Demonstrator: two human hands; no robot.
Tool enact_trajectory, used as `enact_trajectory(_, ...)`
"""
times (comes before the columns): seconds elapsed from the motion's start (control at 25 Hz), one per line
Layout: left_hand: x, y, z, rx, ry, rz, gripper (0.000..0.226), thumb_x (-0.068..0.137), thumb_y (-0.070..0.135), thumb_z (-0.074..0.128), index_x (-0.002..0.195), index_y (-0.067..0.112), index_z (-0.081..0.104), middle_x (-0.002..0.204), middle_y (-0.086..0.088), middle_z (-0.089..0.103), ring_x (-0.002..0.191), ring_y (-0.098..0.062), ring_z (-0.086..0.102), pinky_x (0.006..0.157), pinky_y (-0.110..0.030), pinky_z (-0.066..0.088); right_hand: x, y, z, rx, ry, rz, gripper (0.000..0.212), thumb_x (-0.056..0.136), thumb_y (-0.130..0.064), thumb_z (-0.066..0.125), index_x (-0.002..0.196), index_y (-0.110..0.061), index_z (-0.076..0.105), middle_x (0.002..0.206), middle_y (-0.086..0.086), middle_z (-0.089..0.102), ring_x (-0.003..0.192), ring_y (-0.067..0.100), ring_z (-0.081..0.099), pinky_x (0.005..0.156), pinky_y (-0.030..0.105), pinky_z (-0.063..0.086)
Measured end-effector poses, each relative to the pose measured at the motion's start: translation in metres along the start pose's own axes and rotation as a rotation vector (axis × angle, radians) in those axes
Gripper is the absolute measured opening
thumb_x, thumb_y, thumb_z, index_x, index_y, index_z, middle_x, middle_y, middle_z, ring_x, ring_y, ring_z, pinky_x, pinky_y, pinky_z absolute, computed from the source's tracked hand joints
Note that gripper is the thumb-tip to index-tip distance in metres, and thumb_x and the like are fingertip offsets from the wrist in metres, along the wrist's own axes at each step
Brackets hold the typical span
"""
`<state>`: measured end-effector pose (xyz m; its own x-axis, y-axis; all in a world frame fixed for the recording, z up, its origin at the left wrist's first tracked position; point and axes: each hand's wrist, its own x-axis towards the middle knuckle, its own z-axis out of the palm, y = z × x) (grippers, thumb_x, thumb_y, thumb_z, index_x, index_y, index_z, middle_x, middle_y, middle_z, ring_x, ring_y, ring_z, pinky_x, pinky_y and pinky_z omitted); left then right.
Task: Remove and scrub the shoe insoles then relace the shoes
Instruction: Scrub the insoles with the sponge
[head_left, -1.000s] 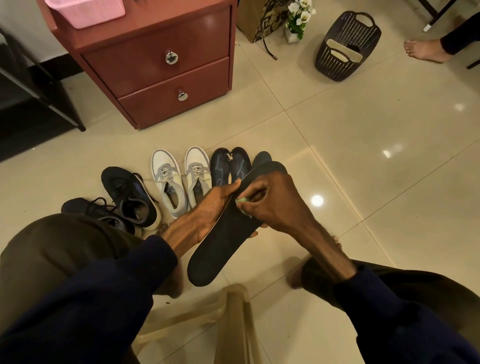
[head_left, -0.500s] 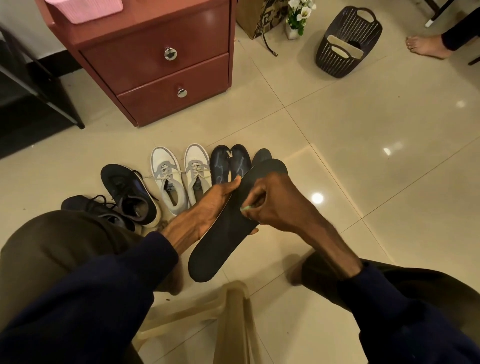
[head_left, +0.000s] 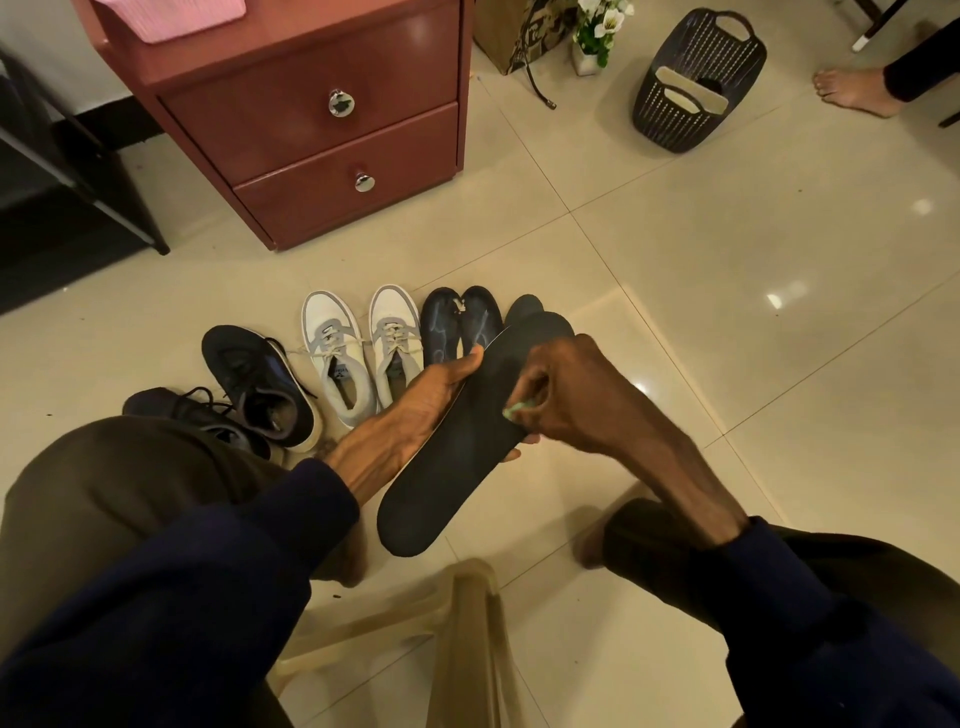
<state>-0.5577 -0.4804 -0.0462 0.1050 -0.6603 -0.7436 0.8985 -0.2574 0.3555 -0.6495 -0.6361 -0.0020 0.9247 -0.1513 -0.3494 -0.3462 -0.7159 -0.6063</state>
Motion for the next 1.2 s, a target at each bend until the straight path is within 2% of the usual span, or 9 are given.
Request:
enact_trajectory(0.2, 0.003, 0.003, -0.004, 0.018, -0.090, -0.035, 0.069, 0.105, 0.059, 0.037, 0.141, 0.004, 0.058, 0.132, -0.028, 0.064, 0.103, -0.044, 0.069, 0.084, -0.048, 0.057, 0.010, 0.019, -0.001, -0.112, 0.516, 0.101, 0.009, 0.080, -0.008, 0.083, 0.088, -0.008, 0.079, 0.087, 0.009, 0.069, 0.072, 0.017, 0.062, 0.064, 0.006, 0.035)
enact_trajectory(0.24, 0.004, 0.003, -0.004, 0.014, -0.081, -0.044, 0.068, 0.105, 0.058, 0.038, 0.140, 0.004, 0.059, 0.130, -0.028, 0.065, 0.102, -0.044, 0.069, 0.084, -0.048, 0.057, 0.010, 0.015, 0.007, -0.055, 0.522, 0.036, 0.009, 0.080, -0.007, 0.082, 0.088, -0.009, 0.079, 0.088, 0.008, 0.069, 0.072, 0.016, 0.063, 0.064, 0.009, 0.042)
enact_trajectory(0.4, 0.004, 0.000, -0.003, 0.020, -0.044, -0.001, 0.059, 0.105, 0.054, 0.042, 0.135, 0.009, 0.064, 0.121, -0.026, 0.069, 0.092, -0.045, 0.071, 0.083, -0.051, 0.056, 0.000, 0.001, 0.008, 0.181, 0.085, -0.058, 0.004, 0.083, -0.011, 0.083, 0.086, -0.010, 0.081, 0.083, -0.002, 0.068, 0.065, 0.008, 0.066, 0.057, 0.016, 0.054)
enact_trajectory(0.56, 0.003, 0.002, -0.003, -0.002, -0.110, -0.025, 0.067, 0.104, 0.058, 0.035, 0.127, 0.005, 0.071, 0.122, -0.024, 0.070, 0.098, -0.040, 0.070, 0.086, -0.047, 0.053, 0.009, 0.029, -0.012, -0.066, 0.416, 0.132, 0.008, 0.082, -0.017, 0.084, 0.084, -0.011, 0.079, 0.081, 0.000, 0.070, 0.065, 0.009, 0.062, 0.061, 0.008, 0.038)
enact_trajectory(0.64, 0.004, 0.002, -0.005, -0.007, -0.137, -0.027, 0.069, 0.103, 0.058, 0.037, 0.132, 0.004, 0.067, 0.129, -0.026, 0.066, 0.103, -0.041, 0.068, 0.085, -0.047, 0.055, 0.010, 0.027, -0.005, -0.088, 0.562, 0.094, 0.007, 0.081, -0.009, 0.082, 0.086, -0.009, 0.078, 0.086, 0.007, 0.069, 0.072, 0.020, 0.064, 0.063, 0.015, 0.042)
enact_trajectory(0.84, 0.006, 0.001, -0.007, 0.011, -0.096, 0.008, 0.064, 0.103, 0.056, 0.042, 0.136, 0.005, 0.062, 0.122, -0.029, 0.068, 0.097, -0.045, 0.070, 0.082, -0.051, 0.057, 0.003, 0.006, 0.003, 0.137, 0.105, -0.072, 0.006, 0.081, -0.010, 0.084, 0.086, -0.011, 0.080, 0.084, -0.003, 0.067, 0.064, 0.008, 0.064, 0.057, 0.012, 0.050)
enact_trajectory(0.96, 0.007, 0.001, -0.009, -0.011, -0.170, -0.013, 0.071, 0.101, 0.059, 0.041, 0.144, 0.003, 0.054, 0.137, -0.029, 0.059, 0.105, -0.045, 0.067, 0.086, -0.050, 0.056, 0.009, 0.026, -0.011, -0.040, 0.302, 0.061, 0.011, 0.081, -0.020, 0.086, 0.085, -0.011, 0.080, 0.079, -0.004, 0.067, 0.061, 0.004, 0.058, 0.058, 0.004, 0.041)
enact_trajectory(1.08, 0.009, 0.001, -0.013, -0.012, -0.212, -0.044, 0.075, 0.100, 0.060, 0.042, 0.147, 0.003, 0.050, 0.145, -0.030, 0.053, 0.109, -0.044, 0.065, 0.087, -0.049, 0.056, 0.011, 0.032, -0.007, -0.089, 0.527, 0.130, 0.012, 0.082, -0.012, 0.083, 0.091, -0.006, 0.077, 0.089, 0.009, 0.070, 0.074, 0.018, 0.064, 0.066, 0.021, 0.046)
enact_trajectory(1.2, 0.012, 0.000, -0.014, -0.003, -0.149, -0.031, 0.070, 0.102, 0.060, 0.040, 0.141, 0.004, 0.057, 0.135, -0.031, 0.060, 0.105, -0.045, 0.068, 0.086, -0.050, 0.056, 0.006, 0.011, 0.008, 0.074, 0.366, -0.093, 0.007, 0.082, -0.006, 0.082, 0.087, -0.009, 0.078, 0.086, 0.002, 0.069, 0.068, 0.014, 0.066, 0.062, 0.023, 0.056)
